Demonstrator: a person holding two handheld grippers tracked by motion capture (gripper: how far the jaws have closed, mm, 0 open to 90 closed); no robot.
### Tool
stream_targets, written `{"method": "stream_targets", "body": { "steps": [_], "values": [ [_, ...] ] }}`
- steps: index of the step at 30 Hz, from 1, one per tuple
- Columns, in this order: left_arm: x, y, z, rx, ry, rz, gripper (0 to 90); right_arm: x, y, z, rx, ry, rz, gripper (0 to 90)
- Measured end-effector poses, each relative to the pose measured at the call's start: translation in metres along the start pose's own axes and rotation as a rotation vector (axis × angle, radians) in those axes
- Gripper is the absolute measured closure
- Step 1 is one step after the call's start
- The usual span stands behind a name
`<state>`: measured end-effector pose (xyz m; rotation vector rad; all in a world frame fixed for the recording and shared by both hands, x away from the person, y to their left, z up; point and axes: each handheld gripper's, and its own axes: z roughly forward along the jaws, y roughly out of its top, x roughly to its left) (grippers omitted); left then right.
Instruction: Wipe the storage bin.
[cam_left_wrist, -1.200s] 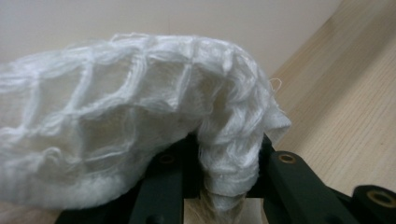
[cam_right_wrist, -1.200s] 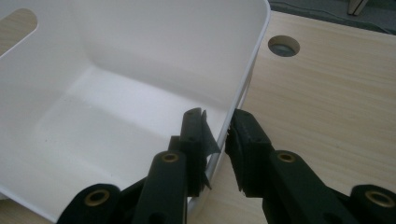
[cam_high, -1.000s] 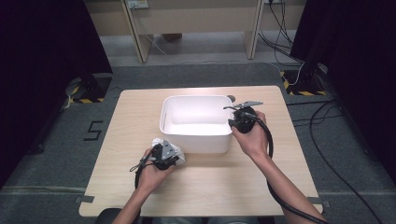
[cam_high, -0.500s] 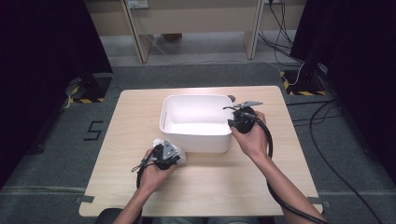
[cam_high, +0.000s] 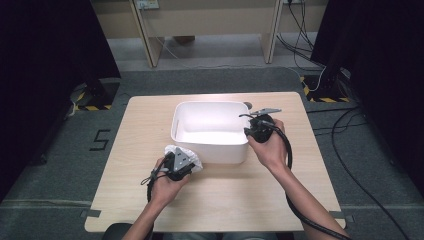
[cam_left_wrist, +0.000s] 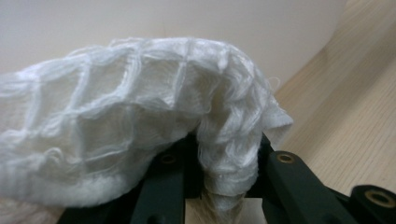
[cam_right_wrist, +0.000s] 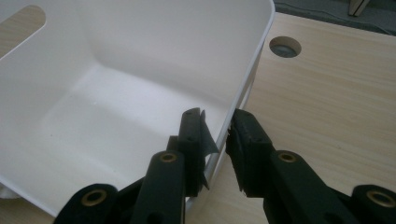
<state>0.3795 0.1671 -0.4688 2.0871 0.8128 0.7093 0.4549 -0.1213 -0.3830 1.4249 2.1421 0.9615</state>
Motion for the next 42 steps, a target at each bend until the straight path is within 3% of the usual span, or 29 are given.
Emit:
{"method": "stream_targets", "body": {
  "steps": [2, 4, 18, 42],
  "values": [
    [0.001, 0.005, -0.003, -0.010, 0.003, 0.016, 74.7, 0.000, 0.000, 0.000, 0.000, 0.000, 0.000, 75.2],
    [0.000, 0.008, -0.006, -0.015, 0.002, 0.001, 74.7, 0.000, 0.000, 0.000, -0.001, 0.000, 0.000, 75.3],
    [-0.003, 0.037, -0.021, -0.059, 0.002, 0.025, 74.6, 0.000, 0.000, 0.000, -0.002, 0.001, -0.002, 75.4],
    [-0.010, 0.023, -0.003, -0.006, -0.001, 0.047, 74.6, 0.000, 0.000, 0.001, -0.007, 0.001, -0.007, 75.4]
  ]
}}
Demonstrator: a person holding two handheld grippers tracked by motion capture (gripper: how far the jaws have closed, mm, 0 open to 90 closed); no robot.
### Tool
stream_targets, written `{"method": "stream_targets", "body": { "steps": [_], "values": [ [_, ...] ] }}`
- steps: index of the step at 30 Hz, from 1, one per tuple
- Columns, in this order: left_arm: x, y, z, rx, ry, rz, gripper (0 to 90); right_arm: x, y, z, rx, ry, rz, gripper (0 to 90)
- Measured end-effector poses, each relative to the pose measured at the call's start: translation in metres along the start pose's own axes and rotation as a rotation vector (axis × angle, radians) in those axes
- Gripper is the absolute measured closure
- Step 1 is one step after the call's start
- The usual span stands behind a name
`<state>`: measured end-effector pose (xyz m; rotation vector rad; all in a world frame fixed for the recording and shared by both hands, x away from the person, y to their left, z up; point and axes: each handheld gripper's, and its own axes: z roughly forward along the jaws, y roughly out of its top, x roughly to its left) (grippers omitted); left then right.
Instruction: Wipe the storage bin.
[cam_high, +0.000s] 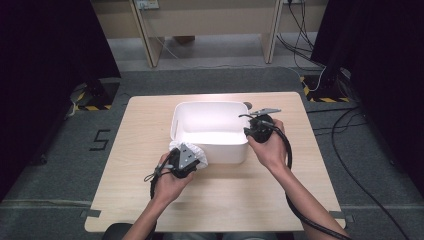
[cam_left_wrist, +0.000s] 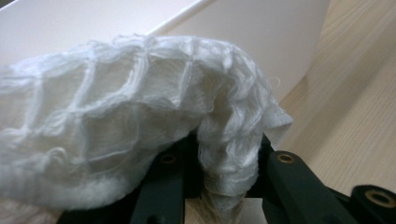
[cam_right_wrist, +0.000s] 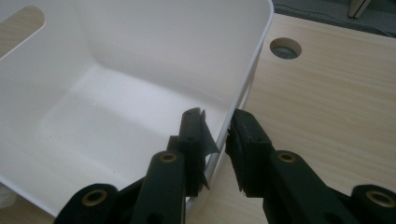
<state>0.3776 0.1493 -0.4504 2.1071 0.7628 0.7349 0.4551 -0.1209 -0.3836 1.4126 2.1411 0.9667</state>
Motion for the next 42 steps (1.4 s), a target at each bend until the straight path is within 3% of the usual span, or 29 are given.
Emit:
{"method": "stream_targets", "body": {
  "steps": [21, 23, 26, 31, 42],
  "values": [
    [-0.008, -0.019, 0.024, 0.054, -0.008, 0.019, 74.6, 0.001, 0.000, 0.000, -0.002, 0.003, -0.005, 75.0],
    [-0.009, -0.020, 0.025, 0.063, -0.013, 0.007, 74.6, 0.001, 0.000, 0.000, -0.002, 0.003, -0.005, 75.0],
    [-0.008, -0.023, 0.029, 0.080, -0.014, 0.027, 74.6, 0.001, 0.000, 0.000, -0.004, 0.004, -0.005, 74.9],
    [-0.011, -0.027, 0.034, 0.100, -0.020, 0.015, 74.6, 0.001, 0.000, 0.000, -0.004, 0.006, -0.002, 74.9],
    [-0.012, -0.026, 0.035, 0.098, -0.022, 0.009, 74.6, 0.000, 0.000, 0.000, -0.003, 0.006, 0.002, 74.9]
  ]
}}
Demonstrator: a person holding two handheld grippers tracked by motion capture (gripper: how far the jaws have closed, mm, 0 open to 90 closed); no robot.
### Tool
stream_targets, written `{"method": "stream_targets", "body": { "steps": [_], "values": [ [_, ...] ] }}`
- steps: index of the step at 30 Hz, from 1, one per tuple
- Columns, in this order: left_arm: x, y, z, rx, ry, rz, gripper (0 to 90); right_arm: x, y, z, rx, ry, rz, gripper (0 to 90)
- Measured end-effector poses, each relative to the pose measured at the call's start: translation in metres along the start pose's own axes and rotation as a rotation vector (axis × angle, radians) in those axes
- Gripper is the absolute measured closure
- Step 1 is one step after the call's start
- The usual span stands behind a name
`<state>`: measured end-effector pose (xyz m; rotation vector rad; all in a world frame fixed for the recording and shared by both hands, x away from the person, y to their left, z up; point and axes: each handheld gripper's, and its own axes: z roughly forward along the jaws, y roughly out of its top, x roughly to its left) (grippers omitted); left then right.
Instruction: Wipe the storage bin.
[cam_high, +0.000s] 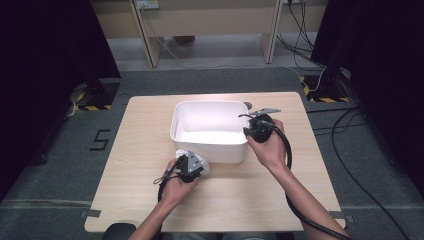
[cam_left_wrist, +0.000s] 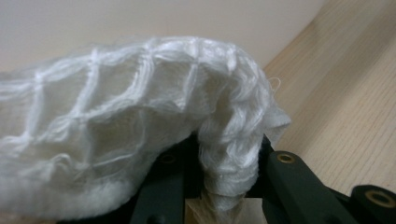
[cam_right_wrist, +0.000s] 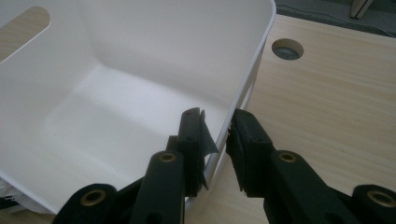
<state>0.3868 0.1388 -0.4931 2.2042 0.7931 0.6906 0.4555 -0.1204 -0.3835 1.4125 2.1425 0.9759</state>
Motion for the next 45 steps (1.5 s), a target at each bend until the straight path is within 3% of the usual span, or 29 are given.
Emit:
{"method": "stream_targets", "body": {
  "steps": [10, 25, 45],
  "values": [
    [0.001, 0.011, -0.010, -0.054, 0.011, 0.003, 74.6, -0.001, 0.000, 0.000, 0.001, 0.000, 0.001, 74.8],
    [-0.003, 0.045, -0.035, -0.159, 0.027, -0.003, 74.6, -0.001, 0.000, 0.000, 0.000, 0.002, 0.008, 74.8],
    [-0.004, 0.055, -0.041, -0.182, 0.034, 0.013, 74.6, -0.002, 0.000, 0.001, 0.001, 0.000, 0.003, 74.8]
  ]
}}
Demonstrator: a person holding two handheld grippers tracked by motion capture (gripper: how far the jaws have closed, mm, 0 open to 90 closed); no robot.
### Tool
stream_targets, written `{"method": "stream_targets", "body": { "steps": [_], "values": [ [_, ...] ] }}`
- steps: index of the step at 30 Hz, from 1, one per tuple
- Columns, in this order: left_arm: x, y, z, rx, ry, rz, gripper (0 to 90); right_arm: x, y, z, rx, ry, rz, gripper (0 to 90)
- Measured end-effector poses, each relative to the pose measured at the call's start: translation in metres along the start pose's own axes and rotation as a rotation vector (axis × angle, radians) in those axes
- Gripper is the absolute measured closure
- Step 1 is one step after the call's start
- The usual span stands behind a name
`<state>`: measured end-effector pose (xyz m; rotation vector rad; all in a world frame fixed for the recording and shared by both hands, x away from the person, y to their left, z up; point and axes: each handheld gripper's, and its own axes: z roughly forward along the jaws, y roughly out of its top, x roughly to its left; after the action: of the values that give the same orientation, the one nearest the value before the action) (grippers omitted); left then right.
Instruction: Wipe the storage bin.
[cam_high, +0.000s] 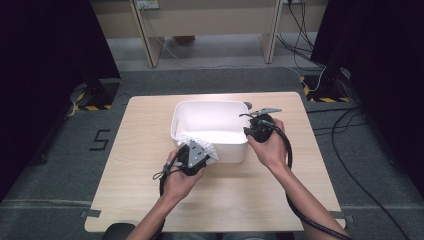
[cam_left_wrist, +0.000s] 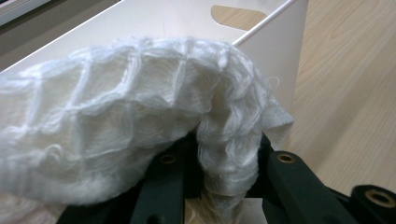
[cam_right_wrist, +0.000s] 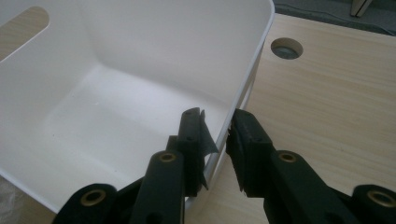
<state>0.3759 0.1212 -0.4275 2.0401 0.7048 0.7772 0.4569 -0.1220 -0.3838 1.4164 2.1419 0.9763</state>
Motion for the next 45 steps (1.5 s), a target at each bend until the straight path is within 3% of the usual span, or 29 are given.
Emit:
{"method": "stream_targets", "body": {
  "steps": [21, 45],
  "values": [
    [-0.008, -0.010, 0.012, 0.004, -0.010, 0.005, 74.5, 0.000, 0.000, 0.000, -0.002, 0.000, 0.000, 74.8],
    [-0.017, -0.035, 0.037, 0.087, -0.048, 0.015, 74.5, 0.002, 0.000, 0.000, -0.004, 0.000, 0.002, 74.3]
  ]
}}
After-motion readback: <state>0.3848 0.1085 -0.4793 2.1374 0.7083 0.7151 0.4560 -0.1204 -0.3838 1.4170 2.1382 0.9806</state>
